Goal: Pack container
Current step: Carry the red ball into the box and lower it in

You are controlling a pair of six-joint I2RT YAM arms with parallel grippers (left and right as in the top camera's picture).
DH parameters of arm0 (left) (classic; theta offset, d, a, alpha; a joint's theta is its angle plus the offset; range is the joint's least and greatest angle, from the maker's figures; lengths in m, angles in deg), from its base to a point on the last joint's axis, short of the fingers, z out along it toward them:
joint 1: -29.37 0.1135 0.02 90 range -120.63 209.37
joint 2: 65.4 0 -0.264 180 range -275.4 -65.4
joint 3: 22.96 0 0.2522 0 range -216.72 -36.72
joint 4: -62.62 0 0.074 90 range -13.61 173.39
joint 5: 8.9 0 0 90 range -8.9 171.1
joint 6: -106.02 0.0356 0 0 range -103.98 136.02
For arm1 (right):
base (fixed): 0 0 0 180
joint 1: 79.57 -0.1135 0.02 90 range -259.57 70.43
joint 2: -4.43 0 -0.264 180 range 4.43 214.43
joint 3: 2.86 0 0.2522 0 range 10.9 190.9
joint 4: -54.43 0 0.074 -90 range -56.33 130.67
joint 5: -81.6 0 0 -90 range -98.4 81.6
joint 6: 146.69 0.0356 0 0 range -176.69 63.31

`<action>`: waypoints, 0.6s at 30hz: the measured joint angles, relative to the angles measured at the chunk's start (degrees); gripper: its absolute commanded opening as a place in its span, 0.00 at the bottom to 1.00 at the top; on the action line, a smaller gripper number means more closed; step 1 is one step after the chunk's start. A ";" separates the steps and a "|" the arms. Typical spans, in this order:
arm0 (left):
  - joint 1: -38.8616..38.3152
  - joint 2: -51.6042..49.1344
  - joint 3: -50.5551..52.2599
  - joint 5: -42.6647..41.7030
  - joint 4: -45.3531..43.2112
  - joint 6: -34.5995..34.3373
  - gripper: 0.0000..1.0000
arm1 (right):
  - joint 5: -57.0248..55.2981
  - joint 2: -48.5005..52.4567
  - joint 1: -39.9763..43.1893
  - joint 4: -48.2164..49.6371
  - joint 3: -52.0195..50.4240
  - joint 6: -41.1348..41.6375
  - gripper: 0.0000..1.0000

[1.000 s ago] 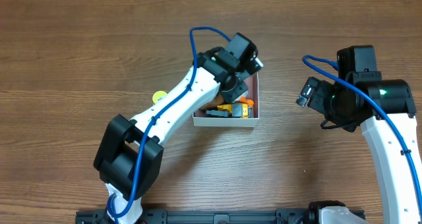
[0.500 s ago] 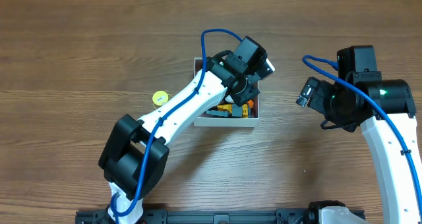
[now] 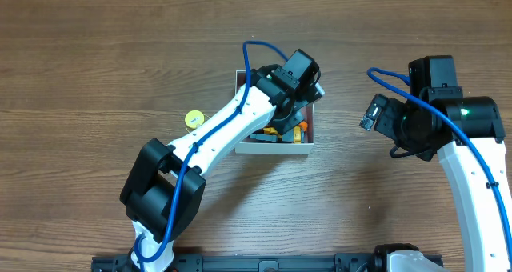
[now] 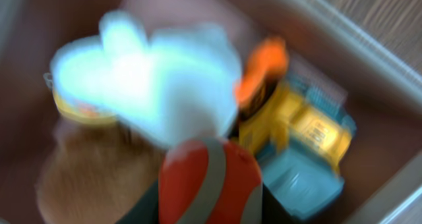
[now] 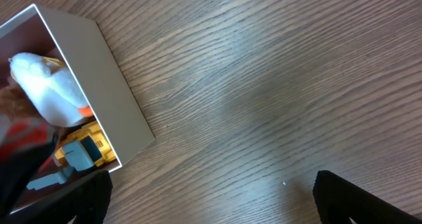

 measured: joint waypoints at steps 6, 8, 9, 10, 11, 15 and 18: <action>0.33 0.00 -0.76 3.13 11.76 -6.21 0.30 | -0.50 0.00 0.00 -0.13 0.00 0.00 1.00; 0.59 0.00 -0.98 3.45 13.49 -7.52 0.31 | -0.61 0.00 0.00 -0.13 0.00 0.02 1.00; 0.68 0.00 -1.03 3.72 13.88 -8.13 0.31 | -0.63 0.00 0.00 -0.15 0.00 0.00 1.00; 0.74 0.00 -1.05 3.78 14.05 -8.48 0.32 | -0.63 0.00 0.00 -0.13 0.00 0.00 1.00; 0.76 0.00 -1.07 3.89 14.21 -8.63 0.32 | -0.63 0.00 0.00 -0.15 0.00 -0.02 1.00; 0.76 0.00 -2.12 4.63 14.80 -9.70 0.32 | -0.63 0.00 0.00 -0.13 0.00 0.02 1.00; 0.76 0.00 -5.20 6.29 17.29 -11.06 0.35 | -0.63 0.00 0.00 -0.24 0.00 0.02 1.00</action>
